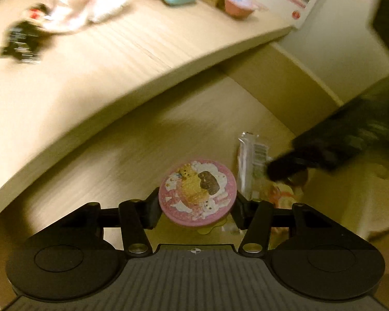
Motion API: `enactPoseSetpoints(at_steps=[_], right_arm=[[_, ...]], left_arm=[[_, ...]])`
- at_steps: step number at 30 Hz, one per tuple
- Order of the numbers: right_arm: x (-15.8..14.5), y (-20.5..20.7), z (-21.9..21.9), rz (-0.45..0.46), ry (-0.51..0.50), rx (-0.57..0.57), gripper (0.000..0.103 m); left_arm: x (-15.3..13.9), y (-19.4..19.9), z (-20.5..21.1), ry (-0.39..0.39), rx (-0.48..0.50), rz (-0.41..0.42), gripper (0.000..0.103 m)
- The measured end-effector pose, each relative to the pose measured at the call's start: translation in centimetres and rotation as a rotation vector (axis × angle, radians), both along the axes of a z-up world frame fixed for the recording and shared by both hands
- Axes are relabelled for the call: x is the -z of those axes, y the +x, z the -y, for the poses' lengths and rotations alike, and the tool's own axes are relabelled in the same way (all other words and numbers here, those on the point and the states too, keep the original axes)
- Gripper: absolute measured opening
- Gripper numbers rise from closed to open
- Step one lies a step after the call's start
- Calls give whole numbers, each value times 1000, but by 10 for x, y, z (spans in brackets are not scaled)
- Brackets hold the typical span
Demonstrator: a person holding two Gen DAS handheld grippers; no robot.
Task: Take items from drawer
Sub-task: 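Lift the cupcake toy with the left tool while the right grasps the clear packet, then carry the cupcake toy and clear packet onto the desk and open both tools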
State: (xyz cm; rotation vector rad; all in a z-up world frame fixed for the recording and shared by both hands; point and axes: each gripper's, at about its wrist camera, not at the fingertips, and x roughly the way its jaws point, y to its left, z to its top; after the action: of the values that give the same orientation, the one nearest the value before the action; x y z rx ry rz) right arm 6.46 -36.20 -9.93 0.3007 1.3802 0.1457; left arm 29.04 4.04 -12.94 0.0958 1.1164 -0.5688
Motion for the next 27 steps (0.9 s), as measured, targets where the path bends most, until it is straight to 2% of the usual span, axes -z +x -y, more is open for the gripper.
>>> enactPoseSetpoints(at_steps=[3,5,9,15,20,24,27], right_arm=[[13,15,-6,-92,51,42,57],[28,26,-11,-160,58,71,56],[51,40,-25,-211,-27,73,51],[43,41,-50,-130,-69,-69,31],[19,21,-65,-48,-73,-155,28],[-13,8,-67,28,-21,-138,28],[-40,4,-61,86,21,-107,28]], left_arm=[[-20,-15,-22,-30,-59,9,58],[-29,-23,-34,-40,-106,19,58],[-41,-38,-60,-69,-198,31,58],[-47,-58,-84,-96,-273,37,58],[-47,-66,-86,-100,-263,52,58],[-59,-67,-92,-82,-263,78,58],[-73,-66,-99,-110,-270,118,58]])
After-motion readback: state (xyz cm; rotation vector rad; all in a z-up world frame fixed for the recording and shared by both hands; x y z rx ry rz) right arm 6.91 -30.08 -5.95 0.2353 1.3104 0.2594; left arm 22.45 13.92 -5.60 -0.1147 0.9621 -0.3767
